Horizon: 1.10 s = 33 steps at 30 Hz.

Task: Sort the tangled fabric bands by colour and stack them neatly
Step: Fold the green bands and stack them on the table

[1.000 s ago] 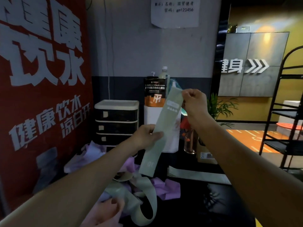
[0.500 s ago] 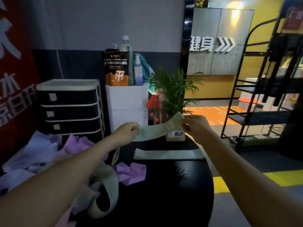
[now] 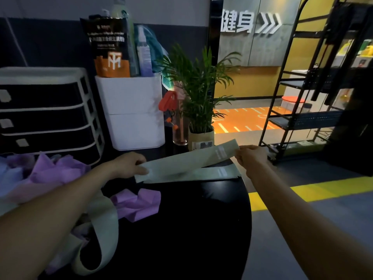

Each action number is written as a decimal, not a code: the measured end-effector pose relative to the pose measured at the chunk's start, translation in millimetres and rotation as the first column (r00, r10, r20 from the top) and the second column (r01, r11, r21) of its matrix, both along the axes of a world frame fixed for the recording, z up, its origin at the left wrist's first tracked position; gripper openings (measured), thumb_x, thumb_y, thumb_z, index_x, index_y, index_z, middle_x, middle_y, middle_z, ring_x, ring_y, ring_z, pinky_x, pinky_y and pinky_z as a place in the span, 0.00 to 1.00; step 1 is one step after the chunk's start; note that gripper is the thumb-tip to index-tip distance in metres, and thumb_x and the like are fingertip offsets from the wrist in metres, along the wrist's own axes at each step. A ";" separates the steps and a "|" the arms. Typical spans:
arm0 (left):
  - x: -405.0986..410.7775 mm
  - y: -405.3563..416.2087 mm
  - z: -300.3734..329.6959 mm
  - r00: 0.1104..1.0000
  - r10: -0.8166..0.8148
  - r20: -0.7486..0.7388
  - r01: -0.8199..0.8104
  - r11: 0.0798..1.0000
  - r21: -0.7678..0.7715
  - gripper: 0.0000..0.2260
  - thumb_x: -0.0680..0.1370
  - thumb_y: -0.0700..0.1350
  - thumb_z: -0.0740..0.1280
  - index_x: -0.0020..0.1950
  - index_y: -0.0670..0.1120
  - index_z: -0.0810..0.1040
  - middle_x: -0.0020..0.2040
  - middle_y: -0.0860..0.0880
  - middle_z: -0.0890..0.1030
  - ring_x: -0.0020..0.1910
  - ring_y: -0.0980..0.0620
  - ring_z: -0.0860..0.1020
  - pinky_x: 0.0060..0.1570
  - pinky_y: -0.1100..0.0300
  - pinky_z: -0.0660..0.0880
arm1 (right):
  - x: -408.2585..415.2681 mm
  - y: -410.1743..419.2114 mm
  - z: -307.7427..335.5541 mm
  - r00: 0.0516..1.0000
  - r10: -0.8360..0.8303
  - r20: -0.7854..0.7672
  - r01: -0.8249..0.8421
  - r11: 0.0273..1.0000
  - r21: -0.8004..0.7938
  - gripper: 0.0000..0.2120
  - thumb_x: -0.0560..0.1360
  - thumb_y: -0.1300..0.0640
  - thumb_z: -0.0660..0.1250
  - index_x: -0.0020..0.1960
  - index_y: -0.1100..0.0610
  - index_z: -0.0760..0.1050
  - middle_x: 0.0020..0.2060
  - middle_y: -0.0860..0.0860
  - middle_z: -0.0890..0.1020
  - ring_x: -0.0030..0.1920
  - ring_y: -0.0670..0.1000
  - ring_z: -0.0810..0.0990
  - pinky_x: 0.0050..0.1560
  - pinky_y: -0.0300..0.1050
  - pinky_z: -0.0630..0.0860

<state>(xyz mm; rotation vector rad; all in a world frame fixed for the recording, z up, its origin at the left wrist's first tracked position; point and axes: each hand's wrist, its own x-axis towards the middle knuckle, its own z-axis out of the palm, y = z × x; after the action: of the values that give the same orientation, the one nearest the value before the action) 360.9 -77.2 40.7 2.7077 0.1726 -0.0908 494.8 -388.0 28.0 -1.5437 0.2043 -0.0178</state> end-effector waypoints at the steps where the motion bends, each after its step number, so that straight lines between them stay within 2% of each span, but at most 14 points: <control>1: 1.7 6.0 -2.7 0.999 0.039 0.010 -0.038 0.999 -0.017 0.05 0.75 0.46 0.69 0.43 0.46 0.75 0.38 0.52 0.75 0.39 0.54 0.72 0.35 0.67 0.66 | 4.6 -2.3 -6.8 1.000 -0.012 -0.012 0.012 1.000 -0.014 0.13 0.72 0.71 0.65 0.33 0.57 0.73 0.37 0.58 0.78 0.38 0.54 0.78 0.40 0.46 0.77; 3: 7.3 10.4 -9.7 0.988 0.142 0.067 -0.133 0.984 -0.120 0.05 0.76 0.44 0.68 0.42 0.45 0.75 0.35 0.51 0.74 0.35 0.54 0.71 0.35 0.66 0.66 | 10.4 -4.1 -19.9 0.999 -0.030 -0.020 0.028 0.996 -0.085 0.11 0.70 0.70 0.67 0.34 0.56 0.75 0.36 0.57 0.79 0.42 0.57 0.78 0.47 0.51 0.77; 6: 17.6 4.1 -24.7 0.938 0.331 0.105 -0.246 0.846 -0.472 0.07 0.76 0.40 0.68 0.39 0.44 0.74 0.34 0.47 0.74 0.34 0.51 0.71 0.36 0.60 0.70 | 11.9 -1.5 -36.0 1.000 -0.029 -0.006 0.027 0.975 -0.219 0.06 0.67 0.67 0.69 0.41 0.60 0.81 0.37 0.56 0.79 0.41 0.55 0.77 0.43 0.47 0.74; 9: 26.4 -3.4 -42.5 0.879 0.453 0.147 -0.288 0.751 -0.593 0.09 0.74 0.38 0.71 0.37 0.45 0.73 0.36 0.47 0.75 0.38 0.50 0.72 0.40 0.59 0.71 | 15.7 -1.1 -50.6 0.998 -0.054 0.012 0.055 0.952 -0.301 0.08 0.67 0.65 0.68 0.45 0.58 0.81 0.40 0.55 0.81 0.44 0.55 0.80 0.48 0.47 0.78; 11: 29.3 -8.7 -50.7 0.842 0.501 0.199 -0.306 0.747 -0.590 0.09 0.72 0.37 0.72 0.36 0.45 0.74 0.36 0.48 0.75 0.40 0.50 0.72 0.46 0.59 0.69 | 15.3 -0.7 -56.7 0.997 -0.069 0.036 0.077 0.942 -0.326 0.07 0.67 0.65 0.67 0.42 0.56 0.80 0.40 0.55 0.82 0.46 0.57 0.81 0.51 0.52 0.79; 14: 29.9 -11.9 -60.3 0.821 0.516 0.245 -0.335 0.782 -0.526 0.06 0.71 0.39 0.73 0.42 0.39 0.78 0.38 0.46 0.77 0.42 0.50 0.74 0.47 0.60 0.68 | 9.4 1.5 -61.2 0.991 -0.071 0.116 0.110 0.917 -0.383 0.07 0.68 0.66 0.65 0.40 0.56 0.77 0.39 0.53 0.79 0.45 0.57 0.80 0.48 0.48 0.75; 17: 27.0 -12.7 -66.6 0.814 0.516 0.266 -0.366 0.812 -0.454 0.10 0.72 0.41 0.73 0.48 0.36 0.79 0.42 0.44 0.77 0.43 0.50 0.74 0.47 0.60 0.68 | 4.9 3.1 -64.7 0.985 -0.075 0.155 0.139 0.882 -0.451 0.04 0.70 0.65 0.65 0.41 0.60 0.79 0.38 0.53 0.79 0.42 0.54 0.77 0.42 0.44 0.71; 23: 21.6 -17.0 -70.0 0.800 0.524 0.291 -0.398 0.828 -0.395 0.11 0.74 0.45 0.70 0.51 0.38 0.79 0.44 0.46 0.78 0.47 0.47 0.77 0.46 0.62 0.67 | 2.2 3.8 -69.6 0.978 -0.066 0.197 0.166 0.820 -0.547 0.06 0.72 0.64 0.65 0.43 0.64 0.80 0.40 0.59 0.82 0.44 0.58 0.79 0.39 0.42 0.67; 26: 17.5 -17.1 -73.0 0.791 0.521 0.321 -0.411 0.841 -0.350 0.10 0.77 0.44 0.66 0.52 0.39 0.79 0.50 0.43 0.81 0.52 0.45 0.78 0.49 0.62 0.68 | -0.6 3.0 -69.6 0.977 -0.054 0.204 0.160 0.822 -0.547 0.07 0.73 0.65 0.64 0.43 0.66 0.80 0.41 0.61 0.82 0.45 0.59 0.79 0.39 0.43 0.66; 28: 15.4 -15.2 -75.8 0.786 0.527 0.324 -0.411 0.836 -0.363 0.08 0.77 0.41 0.66 0.53 0.38 0.79 0.52 0.42 0.81 0.52 0.45 0.78 0.50 0.61 0.68 | -3.3 2.9 -68.2 0.977 -0.064 0.202 0.164 0.834 -0.527 0.07 0.73 0.66 0.64 0.43 0.67 0.80 0.42 0.63 0.82 0.46 0.61 0.79 0.39 0.44 0.68; 30: 13.7 -13.6 -76.3 0.787 0.529 0.317 -0.403 0.830 -0.386 0.07 0.76 0.39 0.67 0.51 0.38 0.79 0.51 0.41 0.81 0.49 0.46 0.78 0.50 0.61 0.69 | -6.9 3.6 -65.9 0.976 -0.078 0.205 0.175 0.841 -0.512 0.07 0.72 0.67 0.64 0.42 0.69 0.80 0.43 0.66 0.81 0.47 0.64 0.78 0.44 0.51 0.73; 33: 12.7 -13.6 -73.9 0.789 0.530 0.310 -0.393 0.824 -0.407 0.06 0.74 0.38 0.69 0.50 0.39 0.79 0.48 0.42 0.81 0.45 0.50 0.76 0.49 0.61 0.70 | -13.4 4.3 -61.9 0.976 -0.082 0.204 0.180 0.833 -0.523 0.08 0.73 0.68 0.62 0.44 0.70 0.79 0.46 0.68 0.81 0.50 0.66 0.78 0.51 0.55 0.73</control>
<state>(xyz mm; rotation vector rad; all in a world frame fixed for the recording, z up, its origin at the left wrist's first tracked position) 373.6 -90.7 -33.2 2.2122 0.6380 0.5531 481.3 -383.6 -33.9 -2.0796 0.1742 -0.3467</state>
